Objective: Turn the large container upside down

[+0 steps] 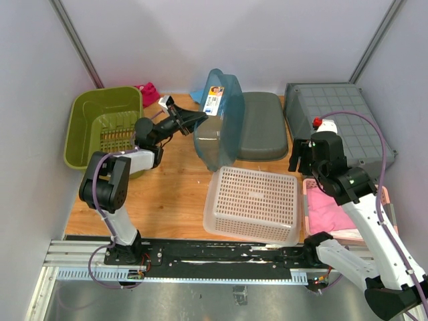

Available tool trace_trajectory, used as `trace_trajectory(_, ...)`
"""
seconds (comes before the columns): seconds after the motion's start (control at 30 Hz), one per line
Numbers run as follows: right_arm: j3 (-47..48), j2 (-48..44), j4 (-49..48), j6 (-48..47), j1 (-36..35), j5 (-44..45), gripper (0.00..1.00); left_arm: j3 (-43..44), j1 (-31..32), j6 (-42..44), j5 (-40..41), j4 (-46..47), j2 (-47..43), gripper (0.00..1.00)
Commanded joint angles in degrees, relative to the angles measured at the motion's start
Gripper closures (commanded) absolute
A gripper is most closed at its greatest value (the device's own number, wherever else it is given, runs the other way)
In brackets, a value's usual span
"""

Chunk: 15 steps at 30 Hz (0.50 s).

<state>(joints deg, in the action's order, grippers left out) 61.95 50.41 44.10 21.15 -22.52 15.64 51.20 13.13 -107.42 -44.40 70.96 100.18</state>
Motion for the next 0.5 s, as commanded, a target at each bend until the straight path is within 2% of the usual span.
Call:
trace_trajectory(0.0,0.29,-0.46,1.09,0.61,-0.59,1.32,0.28,-2.30,-0.94,-6.97,2.41,15.73,1.86,1.00)
trace_trajectory(0.2,0.88,0.25,1.15,0.85,-0.59,0.83,0.28,-6.85,-2.40,-4.94,4.36,14.61,2.32,0.99)
trace_trajectory(0.37,0.69,0.34,1.29,1.37,-0.61,0.81,0.29,-8.23,-4.61,-4.18,3.41,15.07,3.84,0.88)
trace_trajectory(0.47,0.61,0.39,1.38,1.80,-0.59,0.73,0.28,-8.66,-5.88,-1.77,2.19,12.14,4.57,0.84)
